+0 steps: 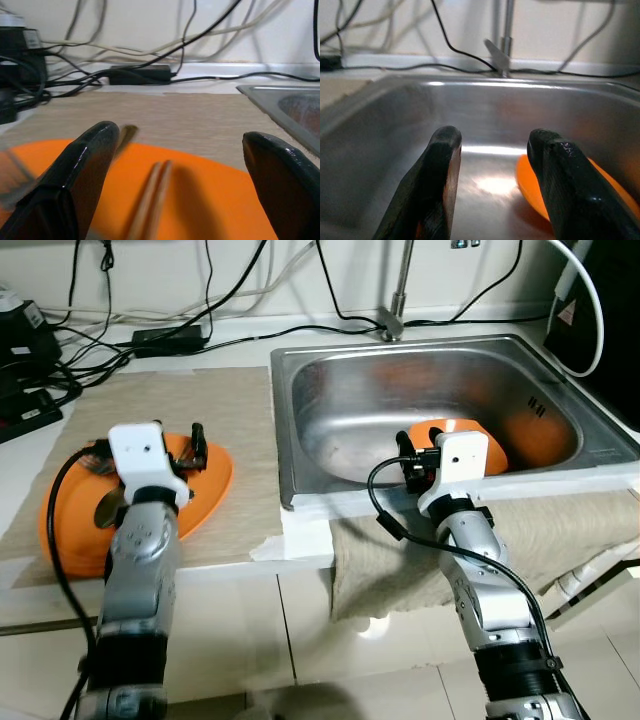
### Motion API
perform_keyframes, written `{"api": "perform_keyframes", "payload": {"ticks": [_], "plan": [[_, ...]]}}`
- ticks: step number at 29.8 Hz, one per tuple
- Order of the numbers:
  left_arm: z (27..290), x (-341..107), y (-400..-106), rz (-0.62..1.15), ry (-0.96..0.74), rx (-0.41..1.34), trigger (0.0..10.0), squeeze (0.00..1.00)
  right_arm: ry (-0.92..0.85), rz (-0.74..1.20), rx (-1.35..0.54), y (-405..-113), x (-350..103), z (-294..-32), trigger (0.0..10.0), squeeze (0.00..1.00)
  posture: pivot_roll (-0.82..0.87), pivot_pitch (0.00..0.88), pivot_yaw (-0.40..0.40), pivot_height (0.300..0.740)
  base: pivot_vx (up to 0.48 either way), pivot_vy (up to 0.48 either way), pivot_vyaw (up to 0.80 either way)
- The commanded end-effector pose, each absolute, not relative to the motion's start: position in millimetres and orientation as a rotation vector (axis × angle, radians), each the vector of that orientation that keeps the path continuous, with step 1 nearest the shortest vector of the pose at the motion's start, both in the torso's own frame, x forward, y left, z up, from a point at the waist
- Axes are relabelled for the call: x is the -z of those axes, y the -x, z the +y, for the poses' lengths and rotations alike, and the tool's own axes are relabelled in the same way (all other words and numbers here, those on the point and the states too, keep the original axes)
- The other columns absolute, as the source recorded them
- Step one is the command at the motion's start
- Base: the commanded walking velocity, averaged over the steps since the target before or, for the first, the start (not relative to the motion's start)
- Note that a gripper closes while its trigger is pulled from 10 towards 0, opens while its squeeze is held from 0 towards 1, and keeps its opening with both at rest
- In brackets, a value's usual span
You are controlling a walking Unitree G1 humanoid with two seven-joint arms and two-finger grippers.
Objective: Kitchen organization
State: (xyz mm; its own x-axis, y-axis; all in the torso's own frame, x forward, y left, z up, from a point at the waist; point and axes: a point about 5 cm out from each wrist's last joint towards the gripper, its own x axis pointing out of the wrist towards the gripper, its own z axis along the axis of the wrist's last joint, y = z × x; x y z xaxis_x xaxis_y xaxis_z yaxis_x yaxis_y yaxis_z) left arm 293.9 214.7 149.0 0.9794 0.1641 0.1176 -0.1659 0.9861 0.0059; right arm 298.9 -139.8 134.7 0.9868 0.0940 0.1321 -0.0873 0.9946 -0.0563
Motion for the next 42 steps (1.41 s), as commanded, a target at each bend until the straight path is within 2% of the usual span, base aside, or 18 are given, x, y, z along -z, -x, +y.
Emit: {"api": "perform_keyframes", "payload": {"ticks": [1, 6, 12, 16, 20, 25, 33, 42], "plan": [[221.9, -157.7, -287.4, -0.126, -0.022, -0.178, 10.0, 0.00, 0.068, -0.151, -0.060, -291.7, -139.2, -148.2, 10.0, 0.00, 0.05, 0.000, 0.024, 0.740, 0.000, 0.000, 0.00], [225.6, -190.2, -273.5, -0.190, -0.072, -0.179, 10.0, 0.00, 0.144, -0.183, -0.026, -265.5, -148.4, -164.3, 10.0, 0.00, 0.07, 0.010, 0.020, 0.740, 0.000, 0.000, 0.00], [222.5, -208.0, -280.4, -0.258, -0.088, -0.189, 10.0, 0.00, 0.152, -0.163, -0.029, -261.9, -142.5, -163.8, 10.0, 0.00, 0.06, 0.000, 0.019, 0.740, 0.000, 0.000, 0.00], [221.2, -204.4, -274.4, -0.222, -0.080, -0.169, 10.0, 0.00, 0.150, -0.163, -0.029, -258.8, -144.0, -161.7, 10.0, 0.00, 0.06, 0.000, 0.023, 0.740, 0.000, 0.000, 0.00], [226.5, -182.0, -244.9, -0.096, -0.065, -0.187, 10.0, 0.00, 0.148, -0.132, -0.016, -246.7, -141.7, -164.0, 10.0, 0.00, 0.07, 0.004, 0.028, 0.740, 0.000, 0.000, 0.00], [223.9, -177.1, -217.0, -0.087, -0.062, -0.216, 10.0, 0.00, 0.143, -0.135, -0.005, -241.5, -146.5, -165.7, 10.0, 0.00, 0.08, 0.016, 0.016, 0.740, 0.000, 0.000, 0.00], [212.5, -200.8, -235.6, -0.191, -0.056, -0.261, 10.0, 0.00, 0.138, -0.151, -0.062, -254.0, -151.1, -154.2, 10.0, 0.00, 0.10, 0.015, -0.018, 0.740, 0.000, 0.000, 0.00], [214.1, -187.2, -243.3, -0.093, -0.147, -0.262, 10.0, 0.00, 0.111, -0.130, -0.089, -257.5, -147.3, -144.7, 10.0, 0.00, 0.09, 0.014, -0.009, 0.740, 0.000, 0.000, 0.00]]}}
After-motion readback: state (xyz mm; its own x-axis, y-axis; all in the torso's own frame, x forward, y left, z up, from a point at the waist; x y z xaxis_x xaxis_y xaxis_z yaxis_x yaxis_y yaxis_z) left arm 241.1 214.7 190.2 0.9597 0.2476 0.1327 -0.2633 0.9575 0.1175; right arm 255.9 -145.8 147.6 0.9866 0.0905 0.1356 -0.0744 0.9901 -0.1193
